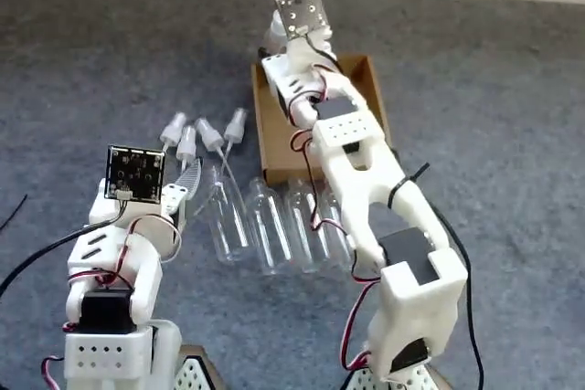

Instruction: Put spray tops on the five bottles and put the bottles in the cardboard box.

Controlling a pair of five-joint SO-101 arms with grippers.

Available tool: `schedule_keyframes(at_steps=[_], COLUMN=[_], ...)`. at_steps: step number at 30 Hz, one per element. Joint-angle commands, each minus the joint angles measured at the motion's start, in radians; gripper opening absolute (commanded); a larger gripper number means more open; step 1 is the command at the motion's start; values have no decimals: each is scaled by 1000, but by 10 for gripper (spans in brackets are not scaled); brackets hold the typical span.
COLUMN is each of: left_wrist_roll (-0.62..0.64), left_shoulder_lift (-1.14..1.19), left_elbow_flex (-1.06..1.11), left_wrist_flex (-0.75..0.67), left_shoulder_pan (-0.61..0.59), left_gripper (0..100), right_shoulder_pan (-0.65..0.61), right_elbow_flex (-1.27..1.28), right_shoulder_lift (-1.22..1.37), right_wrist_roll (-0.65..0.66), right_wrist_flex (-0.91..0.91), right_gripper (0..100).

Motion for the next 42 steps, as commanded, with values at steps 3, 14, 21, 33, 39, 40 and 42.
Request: schedule_keyframes(at_steps=[3,14,21,33,39,40,42], left_wrist_roll=[-3,-3,-3,-3,-3,-3,-3], left_shoulder_lift=[1,1,1,1,1,1,1], left_elbow_flex=[-4,-4,-4,-4,-4,-4,-4], left_wrist_flex=[-26,-26,-26,-28,-28,-28,-28], left_shoulder_pan=[-12,-12,-12,-12,-12,-12,-12], left_gripper=[231,231,231,231,231,231,231], right_shoulder_pan=[10,12,8,-10,-10,-10,-12], right_elbow_flex=[21,7,-35,-38,-39,-41,-61], right_shoulder_lift=[-19,93,122,120,119,119,119], right_wrist_roll=[12,12,11,12,12,12,12], right_wrist_flex=[12,39,45,48,48,48,53], right_gripper=[5,5,12,213,214,214,214])
